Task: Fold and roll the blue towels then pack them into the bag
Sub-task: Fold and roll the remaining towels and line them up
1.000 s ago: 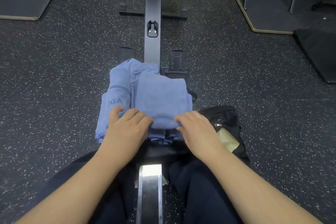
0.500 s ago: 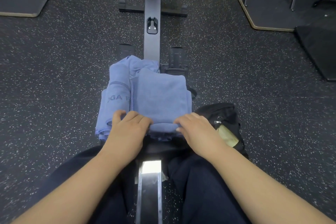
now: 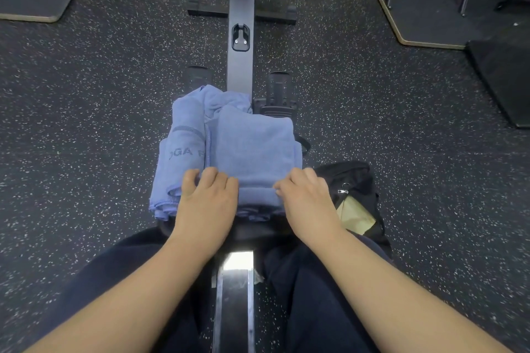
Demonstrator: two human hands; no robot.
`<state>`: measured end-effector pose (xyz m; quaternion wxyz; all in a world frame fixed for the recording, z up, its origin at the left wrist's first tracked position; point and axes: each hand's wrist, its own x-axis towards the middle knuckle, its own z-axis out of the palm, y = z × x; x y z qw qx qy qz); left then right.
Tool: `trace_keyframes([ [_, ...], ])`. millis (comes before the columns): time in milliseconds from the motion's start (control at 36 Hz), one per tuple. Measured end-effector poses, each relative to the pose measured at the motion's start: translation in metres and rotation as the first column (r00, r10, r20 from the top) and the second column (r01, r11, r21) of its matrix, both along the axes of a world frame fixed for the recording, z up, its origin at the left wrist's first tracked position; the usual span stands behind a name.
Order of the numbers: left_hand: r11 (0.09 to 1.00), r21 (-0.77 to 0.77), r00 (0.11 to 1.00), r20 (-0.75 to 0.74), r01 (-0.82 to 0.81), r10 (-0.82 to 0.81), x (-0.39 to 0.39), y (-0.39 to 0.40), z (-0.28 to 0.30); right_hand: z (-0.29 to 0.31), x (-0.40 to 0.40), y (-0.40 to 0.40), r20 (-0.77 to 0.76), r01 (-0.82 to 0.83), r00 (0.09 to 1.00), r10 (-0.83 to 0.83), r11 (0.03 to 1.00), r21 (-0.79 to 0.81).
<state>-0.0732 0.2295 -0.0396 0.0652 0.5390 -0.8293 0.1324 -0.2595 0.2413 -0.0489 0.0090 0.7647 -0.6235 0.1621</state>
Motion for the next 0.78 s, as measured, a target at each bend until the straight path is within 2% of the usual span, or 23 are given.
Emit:
trace_keyframes([
  [83, 1.000, -0.011, 1.000, -0.027, -0.002, 0.002, -0.001, 0.000, 0.005, 0.002, 0.001, -0.001, 0.002, 0.031, 1.000, -0.031, 0.999, -0.028],
  [139, 0.998, -0.029, 0.997, -0.057, 0.058, -0.059, -0.002, 0.001, 0.007, 0.003, 0.001, -0.002, 0.015, 0.031, 0.999, -0.031, 0.999, -0.037],
  [250, 0.986, -0.025, 0.984, -0.053, 0.168, -0.169, -0.004, 0.004, 0.007, 0.003, 0.003, -0.003, 0.117, -0.083, 0.990, 0.084, 0.996, -0.016],
  [306, 0.982, -0.008, 0.981, -0.045, 0.187, -0.187, -0.005, 0.006, 0.006, 0.004, 0.005, -0.001, 0.121, -0.114, 0.986, 0.113, 0.993, 0.001],
  [500, 0.981, 0.057, 0.982, -0.052, 0.183, -0.180, -0.005, 0.005, 0.002, 0.001, 0.011, 0.000, 0.100, -0.104, 0.989, 0.108, 0.994, -0.039],
  [583, 0.980, 0.078, 0.982, -0.062, 0.182, -0.177, -0.005, 0.004, -0.001, 0.002, 0.012, 0.001, 0.116, -0.092, 0.989, 0.092, 0.996, -0.003],
  [778, 0.979, 0.102, 0.984, -0.065, 0.174, -0.168, -0.002, 0.002, 0.001, 0.000, 0.011, -0.001, 0.037, -0.090, 0.995, 0.089, 0.996, 0.017],
])
